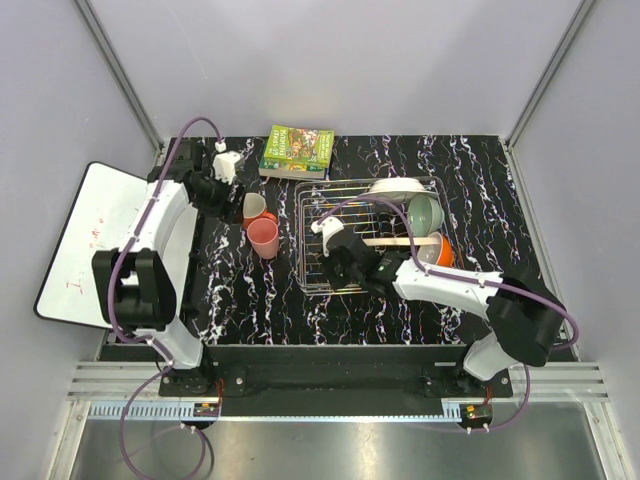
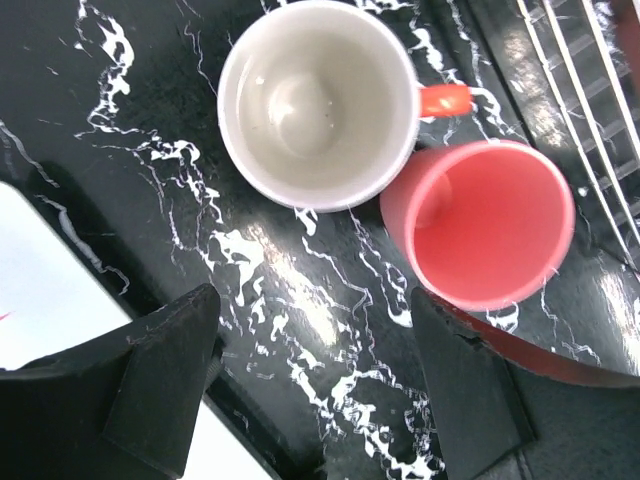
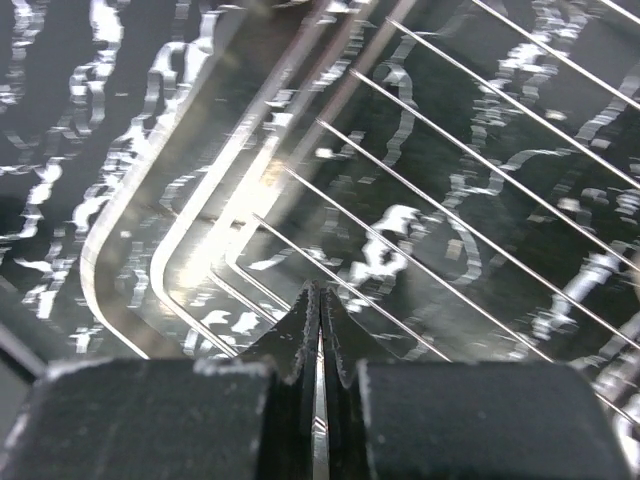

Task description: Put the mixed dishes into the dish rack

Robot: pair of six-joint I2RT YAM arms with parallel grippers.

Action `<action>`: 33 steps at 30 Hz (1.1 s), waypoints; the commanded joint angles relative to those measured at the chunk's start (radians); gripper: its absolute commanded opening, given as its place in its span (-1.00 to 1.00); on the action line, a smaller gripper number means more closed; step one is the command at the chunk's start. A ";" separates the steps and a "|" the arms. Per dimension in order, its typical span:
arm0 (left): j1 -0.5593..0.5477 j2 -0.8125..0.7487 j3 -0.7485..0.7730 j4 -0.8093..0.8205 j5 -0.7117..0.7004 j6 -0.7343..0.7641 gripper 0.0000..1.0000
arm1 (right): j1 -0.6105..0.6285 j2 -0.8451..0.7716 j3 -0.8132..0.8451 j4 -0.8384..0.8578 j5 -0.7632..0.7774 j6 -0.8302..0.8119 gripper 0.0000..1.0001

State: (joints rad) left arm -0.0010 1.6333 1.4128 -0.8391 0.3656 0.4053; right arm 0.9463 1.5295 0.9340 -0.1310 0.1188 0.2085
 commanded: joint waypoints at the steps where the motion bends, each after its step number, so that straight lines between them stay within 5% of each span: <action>1: -0.001 0.051 0.080 0.087 -0.036 -0.049 0.60 | 0.083 0.076 0.022 -0.075 -0.050 0.066 -0.92; 8: 0.001 0.099 0.130 0.158 -0.088 -0.109 0.60 | 0.109 0.095 0.037 -0.071 -0.007 0.065 -0.91; 10: -0.001 0.103 0.137 0.185 -0.086 -0.135 0.60 | 0.115 0.093 0.039 -0.074 0.010 0.062 -0.75; 13: -0.001 0.118 0.124 0.210 -0.074 -0.169 0.60 | 0.114 0.081 0.045 -0.090 0.067 0.043 -0.27; 14: -0.001 0.126 0.118 0.213 -0.070 -0.177 0.59 | 0.114 0.071 0.048 -0.097 0.108 0.034 0.15; 16: -0.001 0.151 0.106 0.212 -0.068 -0.191 0.57 | 0.115 0.060 0.069 -0.111 0.175 -0.004 0.51; 17: -0.001 0.158 0.091 0.215 -0.067 -0.194 0.52 | 0.114 0.051 0.078 -0.125 0.200 -0.015 0.99; 26: -0.001 0.198 0.054 0.261 -0.077 -0.230 0.41 | 0.115 0.008 0.199 -0.173 0.266 -0.070 0.99; 33: -0.001 0.252 0.067 0.262 -0.028 -0.232 -0.14 | 0.114 -0.012 0.345 -0.183 0.315 -0.144 0.99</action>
State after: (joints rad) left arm -0.0010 1.8557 1.4631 -0.6193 0.3061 0.1802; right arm 1.0492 1.5700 1.1564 -0.3202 0.3595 0.1234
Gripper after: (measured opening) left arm 0.480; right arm 0.994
